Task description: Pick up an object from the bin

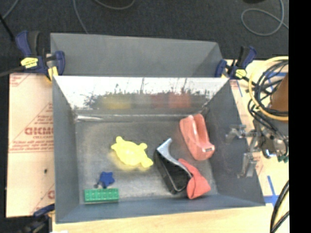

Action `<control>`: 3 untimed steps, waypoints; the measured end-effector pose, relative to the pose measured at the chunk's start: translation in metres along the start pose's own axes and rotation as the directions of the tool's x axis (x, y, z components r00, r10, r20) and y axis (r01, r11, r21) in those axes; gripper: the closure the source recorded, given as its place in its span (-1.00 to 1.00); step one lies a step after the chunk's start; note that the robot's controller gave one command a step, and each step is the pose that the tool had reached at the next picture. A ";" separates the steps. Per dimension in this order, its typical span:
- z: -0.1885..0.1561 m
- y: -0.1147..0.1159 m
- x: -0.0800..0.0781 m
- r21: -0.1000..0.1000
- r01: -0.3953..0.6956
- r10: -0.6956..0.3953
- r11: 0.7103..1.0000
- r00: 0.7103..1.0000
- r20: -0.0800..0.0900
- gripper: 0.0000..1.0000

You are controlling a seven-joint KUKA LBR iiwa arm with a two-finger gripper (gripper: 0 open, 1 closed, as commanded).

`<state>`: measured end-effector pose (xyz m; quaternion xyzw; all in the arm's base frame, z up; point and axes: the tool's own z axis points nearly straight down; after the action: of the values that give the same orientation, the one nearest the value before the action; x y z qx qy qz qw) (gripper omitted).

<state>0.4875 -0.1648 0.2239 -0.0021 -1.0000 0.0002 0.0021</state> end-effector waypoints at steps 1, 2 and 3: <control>-0.004 0.001 -0.002 0.002 0.004 -0.004 1.000 1.000 0.008 -1.00; 0.097 0.004 0.007 0.003 -0.017 0.017 1.000 1.000 0.011 -1.00; 0.137 0.027 0.006 -0.005 -0.359 0.359 0.933 0.933 0.007 -1.00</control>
Offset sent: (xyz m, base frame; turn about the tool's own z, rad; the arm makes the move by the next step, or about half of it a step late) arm -0.0152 0.0081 -0.1539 0.0310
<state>0.4813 -0.1377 0.0872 -0.1845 -0.9828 -0.0011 -0.0018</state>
